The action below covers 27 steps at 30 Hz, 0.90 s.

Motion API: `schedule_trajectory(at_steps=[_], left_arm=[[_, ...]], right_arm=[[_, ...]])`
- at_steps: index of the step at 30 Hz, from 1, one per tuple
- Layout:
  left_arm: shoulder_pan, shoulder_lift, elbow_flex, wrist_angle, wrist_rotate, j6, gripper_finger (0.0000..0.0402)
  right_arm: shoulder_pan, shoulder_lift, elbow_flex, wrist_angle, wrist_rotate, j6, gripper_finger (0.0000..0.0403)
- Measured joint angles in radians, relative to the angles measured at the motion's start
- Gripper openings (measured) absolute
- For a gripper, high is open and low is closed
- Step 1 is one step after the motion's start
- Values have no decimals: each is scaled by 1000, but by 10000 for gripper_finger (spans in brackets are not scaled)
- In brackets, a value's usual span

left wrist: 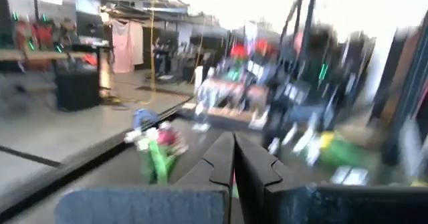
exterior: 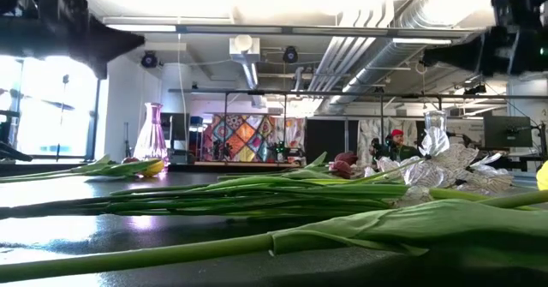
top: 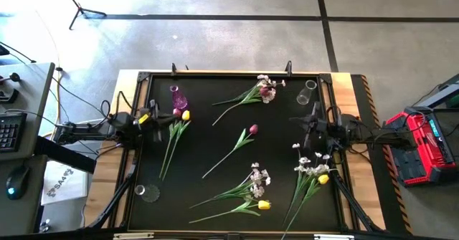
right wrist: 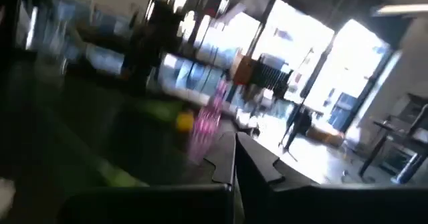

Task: Sort flowers into vase by color
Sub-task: Put the top left yellow flower into the violet vase

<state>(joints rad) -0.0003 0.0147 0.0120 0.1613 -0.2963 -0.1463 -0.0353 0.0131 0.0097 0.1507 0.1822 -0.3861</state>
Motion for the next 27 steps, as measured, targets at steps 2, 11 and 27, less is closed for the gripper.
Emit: schedule_trajectory(at_steps=[2, 11, 27], left_arm=[[0, 0, 0, 58, -42, -133, 0], [0, 0, 1, 95, -183, -348, 0], [0, 0, 1, 116, -70, -505, 0]], right_arm=[[0, 0, 0, 157, 10, 143, 0], [0, -2, 0, 767, 625, 714, 0], [2, 1, 0, 103, 624, 1427, 0]])
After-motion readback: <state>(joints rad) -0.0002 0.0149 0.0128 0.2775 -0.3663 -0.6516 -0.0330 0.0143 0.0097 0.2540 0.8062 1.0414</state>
